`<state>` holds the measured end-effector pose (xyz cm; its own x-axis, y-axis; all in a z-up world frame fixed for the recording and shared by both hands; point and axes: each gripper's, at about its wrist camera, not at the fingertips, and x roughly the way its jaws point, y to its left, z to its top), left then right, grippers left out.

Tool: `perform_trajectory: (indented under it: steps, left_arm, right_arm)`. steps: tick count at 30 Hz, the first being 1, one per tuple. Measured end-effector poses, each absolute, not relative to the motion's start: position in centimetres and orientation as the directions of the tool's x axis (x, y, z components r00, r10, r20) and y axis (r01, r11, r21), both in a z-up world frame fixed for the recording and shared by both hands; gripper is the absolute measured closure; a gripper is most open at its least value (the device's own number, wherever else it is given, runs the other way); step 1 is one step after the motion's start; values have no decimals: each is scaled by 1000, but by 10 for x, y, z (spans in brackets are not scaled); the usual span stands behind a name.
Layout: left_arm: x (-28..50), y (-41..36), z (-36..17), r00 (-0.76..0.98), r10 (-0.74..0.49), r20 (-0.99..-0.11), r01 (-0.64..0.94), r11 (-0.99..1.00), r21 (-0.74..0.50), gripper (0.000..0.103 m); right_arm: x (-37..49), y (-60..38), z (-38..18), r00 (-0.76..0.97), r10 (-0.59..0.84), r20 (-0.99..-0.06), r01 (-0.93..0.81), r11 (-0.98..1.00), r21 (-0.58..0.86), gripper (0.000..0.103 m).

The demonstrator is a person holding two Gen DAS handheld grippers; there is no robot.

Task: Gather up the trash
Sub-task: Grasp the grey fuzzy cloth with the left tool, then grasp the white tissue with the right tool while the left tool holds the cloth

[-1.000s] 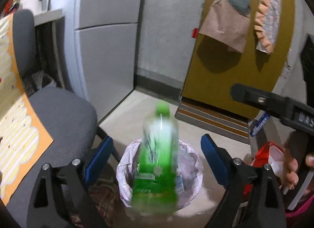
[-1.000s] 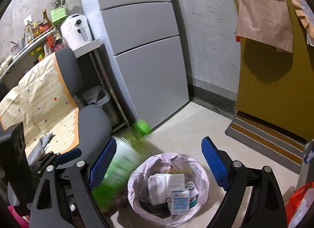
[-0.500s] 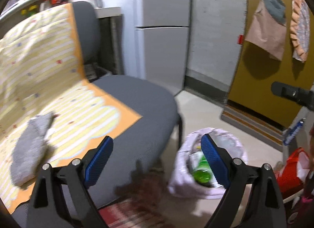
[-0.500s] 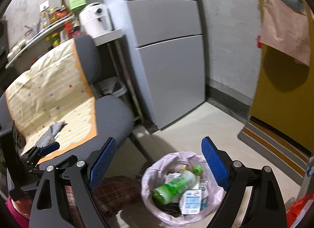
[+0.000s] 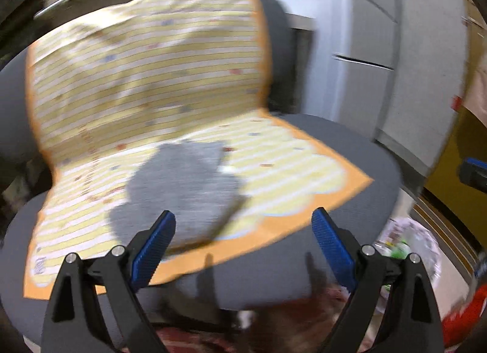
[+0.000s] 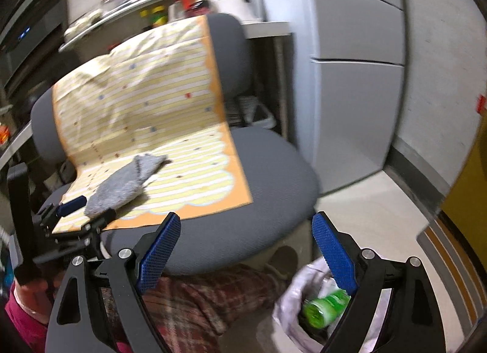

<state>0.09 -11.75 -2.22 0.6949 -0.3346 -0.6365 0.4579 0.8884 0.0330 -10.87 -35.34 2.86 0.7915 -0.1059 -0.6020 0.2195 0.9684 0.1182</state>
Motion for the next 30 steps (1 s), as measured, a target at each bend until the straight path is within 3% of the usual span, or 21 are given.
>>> perform_trajectory:
  steps: [4, 11, 16, 17, 18, 19, 21, 30]
  left_arm:
    - [40, -88, -35, 666, -271, -695, 365, 931, -13, 15]
    - [85, -90, -62, 538, -339, -772, 383, 914, -134, 15]
    - [97, -96, -72, 529, -305, -792, 341, 931, -131, 43]
    - [98, -94, -71, 533, -304, -790, 337, 932, -132, 56]
    - [98, -91, -69, 544, -300, -784, 333, 934, -127, 82]
    - [98, -89, -65, 549, -311, -776, 335, 932, -137, 89]
    - [96, -80, -49, 581, -357, -732, 336, 924, -184, 91]
    - [65, -50, 56, 794, -387, -470, 358, 921, -154, 91]
  right_arm:
    - [-92, -337, 27, 792, -75, -606, 179, 977, 113, 15]
    - [-81, -328, 17, 771, -64, -634, 166, 981, 103, 15]
    - [-81, -328, 12, 761, -60, -646, 166, 981, 104, 15]
    - [-81, -328, 11, 760, -60, -647, 164, 981, 102, 15]
    - [-81, -328, 10, 759, -59, -649, 163, 981, 101, 15]
    - [-80, -328, 9, 758, -56, -650, 161, 982, 103, 15]
    - [-78, -327, 8, 759, -51, -649, 157, 982, 106, 15]
    - [-59, -314, 24, 794, -21, -608, 89, 993, 83, 15]
